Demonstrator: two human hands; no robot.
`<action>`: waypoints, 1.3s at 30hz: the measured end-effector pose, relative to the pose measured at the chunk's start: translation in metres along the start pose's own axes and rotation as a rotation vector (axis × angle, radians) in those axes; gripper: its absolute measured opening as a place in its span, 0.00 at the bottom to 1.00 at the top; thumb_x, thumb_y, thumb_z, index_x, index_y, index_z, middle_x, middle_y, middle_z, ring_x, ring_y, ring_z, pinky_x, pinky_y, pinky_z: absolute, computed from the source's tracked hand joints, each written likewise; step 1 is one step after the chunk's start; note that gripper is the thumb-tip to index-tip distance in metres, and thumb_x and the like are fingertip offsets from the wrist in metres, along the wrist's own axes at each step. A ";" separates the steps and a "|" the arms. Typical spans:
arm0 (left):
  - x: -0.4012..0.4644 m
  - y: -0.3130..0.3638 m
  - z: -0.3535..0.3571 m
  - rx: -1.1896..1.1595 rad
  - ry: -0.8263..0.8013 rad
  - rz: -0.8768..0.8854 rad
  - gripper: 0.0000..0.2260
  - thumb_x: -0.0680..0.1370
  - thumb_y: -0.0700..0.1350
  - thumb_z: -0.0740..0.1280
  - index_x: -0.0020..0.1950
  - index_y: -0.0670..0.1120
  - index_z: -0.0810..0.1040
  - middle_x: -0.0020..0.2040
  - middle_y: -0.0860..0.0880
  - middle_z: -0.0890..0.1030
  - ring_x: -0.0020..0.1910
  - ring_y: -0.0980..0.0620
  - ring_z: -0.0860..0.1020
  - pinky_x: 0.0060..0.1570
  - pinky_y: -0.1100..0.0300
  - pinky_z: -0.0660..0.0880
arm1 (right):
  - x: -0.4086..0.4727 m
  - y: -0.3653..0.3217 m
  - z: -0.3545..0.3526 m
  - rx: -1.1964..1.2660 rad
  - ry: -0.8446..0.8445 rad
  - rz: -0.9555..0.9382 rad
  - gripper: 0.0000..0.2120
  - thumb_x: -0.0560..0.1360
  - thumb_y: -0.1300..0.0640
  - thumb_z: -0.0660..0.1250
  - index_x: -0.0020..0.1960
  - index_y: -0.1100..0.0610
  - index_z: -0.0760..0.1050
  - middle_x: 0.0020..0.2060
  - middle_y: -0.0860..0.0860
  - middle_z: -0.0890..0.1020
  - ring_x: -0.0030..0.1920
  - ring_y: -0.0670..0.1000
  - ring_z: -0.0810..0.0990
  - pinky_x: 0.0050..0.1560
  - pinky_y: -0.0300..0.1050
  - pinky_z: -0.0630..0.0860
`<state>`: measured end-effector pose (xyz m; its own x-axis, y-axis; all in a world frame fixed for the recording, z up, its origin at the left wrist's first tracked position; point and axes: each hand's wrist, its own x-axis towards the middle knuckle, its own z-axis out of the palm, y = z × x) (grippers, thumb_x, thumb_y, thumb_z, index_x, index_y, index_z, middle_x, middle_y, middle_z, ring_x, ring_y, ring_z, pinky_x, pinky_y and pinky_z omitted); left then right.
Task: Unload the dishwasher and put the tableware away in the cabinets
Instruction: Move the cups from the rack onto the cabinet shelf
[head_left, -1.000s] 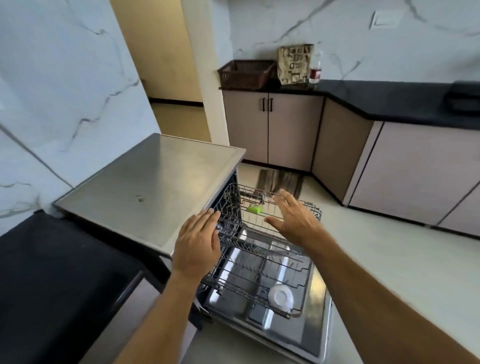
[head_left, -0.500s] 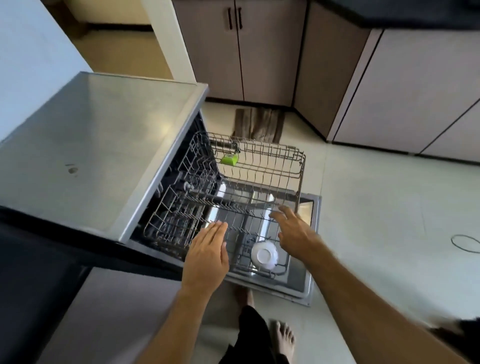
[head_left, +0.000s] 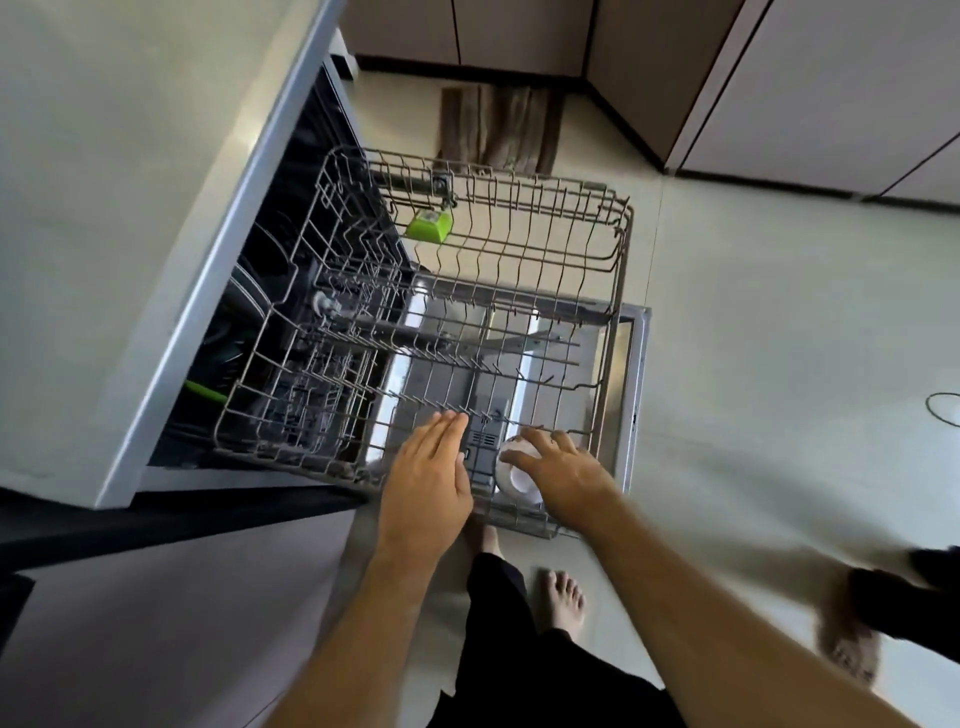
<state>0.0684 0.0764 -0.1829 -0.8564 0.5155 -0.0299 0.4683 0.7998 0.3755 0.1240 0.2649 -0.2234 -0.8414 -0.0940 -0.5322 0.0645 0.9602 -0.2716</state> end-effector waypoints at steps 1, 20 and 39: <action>0.002 -0.002 0.003 0.005 -0.005 0.003 0.22 0.79 0.45 0.53 0.70 0.41 0.73 0.67 0.44 0.77 0.69 0.46 0.73 0.69 0.48 0.70 | 0.003 0.001 0.005 -0.019 -0.034 -0.007 0.34 0.77 0.63 0.65 0.76 0.39 0.58 0.78 0.51 0.54 0.73 0.61 0.61 0.67 0.60 0.70; -0.001 -0.009 0.002 0.045 -0.027 -0.031 0.21 0.79 0.38 0.62 0.73 0.41 0.70 0.70 0.43 0.74 0.71 0.46 0.70 0.71 0.47 0.67 | 0.022 -0.001 0.005 0.006 0.007 -0.033 0.41 0.70 0.56 0.74 0.73 0.37 0.54 0.72 0.53 0.59 0.64 0.64 0.69 0.53 0.60 0.80; -0.023 0.037 -0.235 0.193 0.566 -0.036 0.19 0.82 0.51 0.58 0.70 0.45 0.74 0.67 0.46 0.77 0.69 0.49 0.73 0.72 0.52 0.65 | -0.096 -0.091 -0.256 0.520 0.519 -0.125 0.42 0.59 0.35 0.75 0.64 0.43 0.56 0.52 0.50 0.77 0.49 0.54 0.79 0.51 0.52 0.80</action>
<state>0.0544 0.0219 0.0489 -0.8303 0.2855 0.4787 0.4225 0.8825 0.2065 0.0621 0.2538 0.0575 -0.9960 0.0655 -0.0602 0.0888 0.6903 -0.7180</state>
